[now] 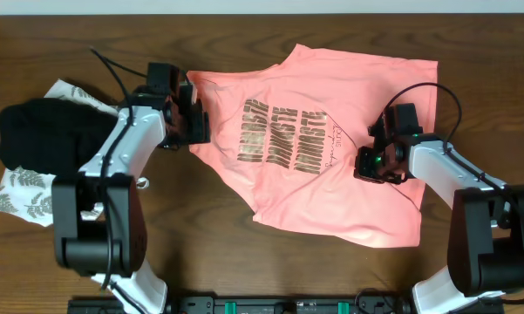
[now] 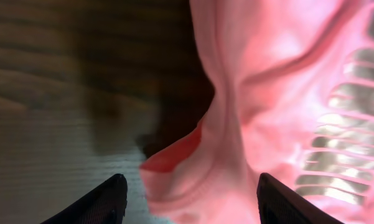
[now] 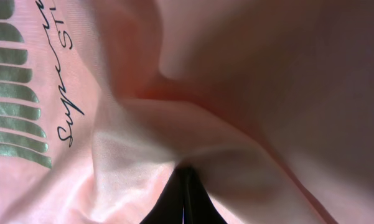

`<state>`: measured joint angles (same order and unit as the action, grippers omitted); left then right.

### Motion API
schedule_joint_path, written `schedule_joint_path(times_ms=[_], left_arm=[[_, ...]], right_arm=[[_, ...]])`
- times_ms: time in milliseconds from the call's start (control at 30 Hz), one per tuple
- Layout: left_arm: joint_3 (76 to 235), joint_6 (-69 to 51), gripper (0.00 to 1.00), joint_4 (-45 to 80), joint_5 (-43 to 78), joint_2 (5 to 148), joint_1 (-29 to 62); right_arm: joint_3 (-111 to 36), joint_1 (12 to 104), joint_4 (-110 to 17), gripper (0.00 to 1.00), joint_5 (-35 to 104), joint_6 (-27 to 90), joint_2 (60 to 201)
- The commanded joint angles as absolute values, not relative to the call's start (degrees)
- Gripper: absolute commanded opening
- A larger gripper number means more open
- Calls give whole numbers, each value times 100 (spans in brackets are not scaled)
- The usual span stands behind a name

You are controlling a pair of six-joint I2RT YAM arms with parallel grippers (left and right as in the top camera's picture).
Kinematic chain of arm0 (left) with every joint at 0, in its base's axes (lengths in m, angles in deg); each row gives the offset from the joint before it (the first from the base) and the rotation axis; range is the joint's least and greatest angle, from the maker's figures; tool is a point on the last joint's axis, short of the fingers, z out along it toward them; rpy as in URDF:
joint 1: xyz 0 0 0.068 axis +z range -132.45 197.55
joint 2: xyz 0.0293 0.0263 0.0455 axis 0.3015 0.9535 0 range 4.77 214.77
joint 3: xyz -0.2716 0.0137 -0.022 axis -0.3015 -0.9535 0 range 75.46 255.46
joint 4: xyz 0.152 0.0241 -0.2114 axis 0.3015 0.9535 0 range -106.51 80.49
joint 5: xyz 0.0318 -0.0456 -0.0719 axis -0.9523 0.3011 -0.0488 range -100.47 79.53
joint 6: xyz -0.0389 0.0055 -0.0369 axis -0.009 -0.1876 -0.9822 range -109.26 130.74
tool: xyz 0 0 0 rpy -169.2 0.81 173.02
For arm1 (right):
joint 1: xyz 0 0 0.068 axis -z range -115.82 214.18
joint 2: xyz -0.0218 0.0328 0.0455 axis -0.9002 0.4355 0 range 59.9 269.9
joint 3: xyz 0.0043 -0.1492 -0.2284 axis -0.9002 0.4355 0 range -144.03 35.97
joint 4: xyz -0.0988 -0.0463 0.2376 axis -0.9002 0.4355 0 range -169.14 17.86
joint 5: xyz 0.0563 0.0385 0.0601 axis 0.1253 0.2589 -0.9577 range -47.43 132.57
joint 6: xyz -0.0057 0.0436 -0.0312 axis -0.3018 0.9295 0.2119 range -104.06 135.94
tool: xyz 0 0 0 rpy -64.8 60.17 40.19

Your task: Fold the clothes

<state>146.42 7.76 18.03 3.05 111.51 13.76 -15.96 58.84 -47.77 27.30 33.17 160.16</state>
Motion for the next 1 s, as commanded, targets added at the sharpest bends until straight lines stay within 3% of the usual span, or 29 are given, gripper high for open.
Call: schedule_joint_path(times_ms=[0, 33, 67, 133, 167, 433, 833, 933, 967], left_arm=[[14660, 883, 60, 1805, 410, 11532, 1400], [14660, 883, 54, 1797, 410, 11604, 1400], [14660, 883, 41, 1786, 410, 11661, 1400], [14662, 881, 8, 1814, 408, 11676, 1400], [14662, 879, 6, 1856, 406, 11645, 1400], [15099, 595, 6, 3001, -890, 11140, 1400], [15158, 529, 7, 3455, -1756, 10668, 1400], [15158, 402, 14, 3663, -2127, 10668, 1400], [15158, 374, 21, 3709, -2269, 10668, 1402]], right_arm=[[-1491, 5816, -4742, 1, 3080, 3396, 16331], [-1491, 5816, -4742, 1, 3080, 3394, 16331], [-1491, 5816, -4740, 1, 3080, 3394, 16331], [-1491, 5816, -4742, 1, 3080, 3394, 16331], [-1491, 5816, -4740, 1, 3077, 3394, 16331], [-1491, 5816, -4619, 1, 3338, 3392, 16331], [-1491, 5816, -4490, 1, 3598, 3392, 16331], [-1491, 5816, -4488, 1, 3617, 3392, 16331], [-1491, 5816, -4488, 1, 3617, 3392, 16331]])
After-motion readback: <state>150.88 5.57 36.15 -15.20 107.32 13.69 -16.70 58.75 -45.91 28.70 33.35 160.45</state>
